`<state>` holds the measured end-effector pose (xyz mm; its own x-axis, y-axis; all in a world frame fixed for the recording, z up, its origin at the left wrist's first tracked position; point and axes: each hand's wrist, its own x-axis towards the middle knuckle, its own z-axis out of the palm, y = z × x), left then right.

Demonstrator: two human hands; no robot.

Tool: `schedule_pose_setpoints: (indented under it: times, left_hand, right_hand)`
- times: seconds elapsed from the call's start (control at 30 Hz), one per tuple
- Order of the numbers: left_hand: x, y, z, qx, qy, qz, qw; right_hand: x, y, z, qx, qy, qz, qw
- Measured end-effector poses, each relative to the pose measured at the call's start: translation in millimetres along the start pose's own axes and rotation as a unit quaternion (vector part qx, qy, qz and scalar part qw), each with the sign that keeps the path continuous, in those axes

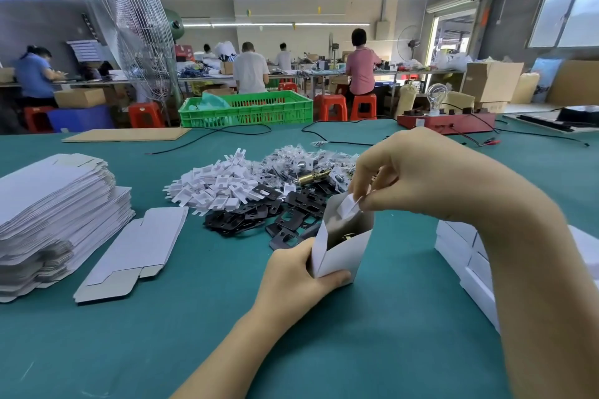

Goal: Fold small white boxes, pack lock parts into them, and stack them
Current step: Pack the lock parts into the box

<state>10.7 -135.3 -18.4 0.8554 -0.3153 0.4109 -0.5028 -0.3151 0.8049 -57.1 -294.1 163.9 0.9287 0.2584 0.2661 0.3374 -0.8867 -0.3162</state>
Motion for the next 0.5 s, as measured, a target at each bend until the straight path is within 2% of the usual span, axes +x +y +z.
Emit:
schedule_pose_setpoints:
  times: [0.13, 0.5]
  left_hand:
    - [0, 0, 0, 0.006, 0.042, -0.01, 0.999]
    - [2, -2, -1, 0.014, 0.088, -0.041, 0.995]
  right_hand:
    - [2, -3, 3, -0.003, -0.004, -0.007, 1.0]
    - [14, -6, 18, -0.007, -0.058, -0.027, 0.998]
